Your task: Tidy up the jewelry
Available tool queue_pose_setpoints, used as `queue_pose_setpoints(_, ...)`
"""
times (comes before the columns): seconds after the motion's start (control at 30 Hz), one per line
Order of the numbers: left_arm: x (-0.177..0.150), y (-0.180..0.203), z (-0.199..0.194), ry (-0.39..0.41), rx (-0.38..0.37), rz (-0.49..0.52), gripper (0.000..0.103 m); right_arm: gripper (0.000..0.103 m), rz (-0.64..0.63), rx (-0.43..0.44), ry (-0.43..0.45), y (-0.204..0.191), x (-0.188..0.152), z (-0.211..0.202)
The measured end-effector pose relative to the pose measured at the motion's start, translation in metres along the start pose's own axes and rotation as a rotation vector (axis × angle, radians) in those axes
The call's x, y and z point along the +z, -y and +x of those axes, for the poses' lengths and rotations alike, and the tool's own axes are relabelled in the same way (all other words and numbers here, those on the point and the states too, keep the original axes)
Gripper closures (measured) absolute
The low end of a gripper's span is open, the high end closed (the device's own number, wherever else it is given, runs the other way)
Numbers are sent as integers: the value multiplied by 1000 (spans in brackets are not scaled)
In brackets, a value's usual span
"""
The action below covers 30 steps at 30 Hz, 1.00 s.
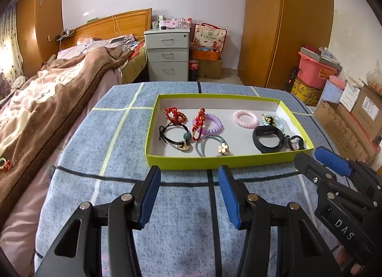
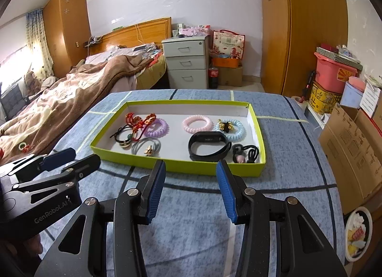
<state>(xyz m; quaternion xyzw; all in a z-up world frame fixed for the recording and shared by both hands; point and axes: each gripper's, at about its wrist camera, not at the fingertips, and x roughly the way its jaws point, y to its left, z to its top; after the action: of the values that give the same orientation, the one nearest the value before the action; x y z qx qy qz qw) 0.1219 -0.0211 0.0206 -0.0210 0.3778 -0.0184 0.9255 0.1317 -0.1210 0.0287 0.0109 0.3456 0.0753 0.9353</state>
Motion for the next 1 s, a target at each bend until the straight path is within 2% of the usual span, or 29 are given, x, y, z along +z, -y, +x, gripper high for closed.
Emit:
queue_pose_setpoints(0.07,-2,-2,-1,1,-8,-16,51,58,8,1,-4,1,-3,-1)
queue_pose_setpoints(0.2,-5,-2,-2,3,33,-8,51,58,9,2,-4,0,-6,-3)
queue_pose_setpoints(1.0,-5,-6,-8,4,28,-16,51,58,13,7,-10,-5,-9,-5)
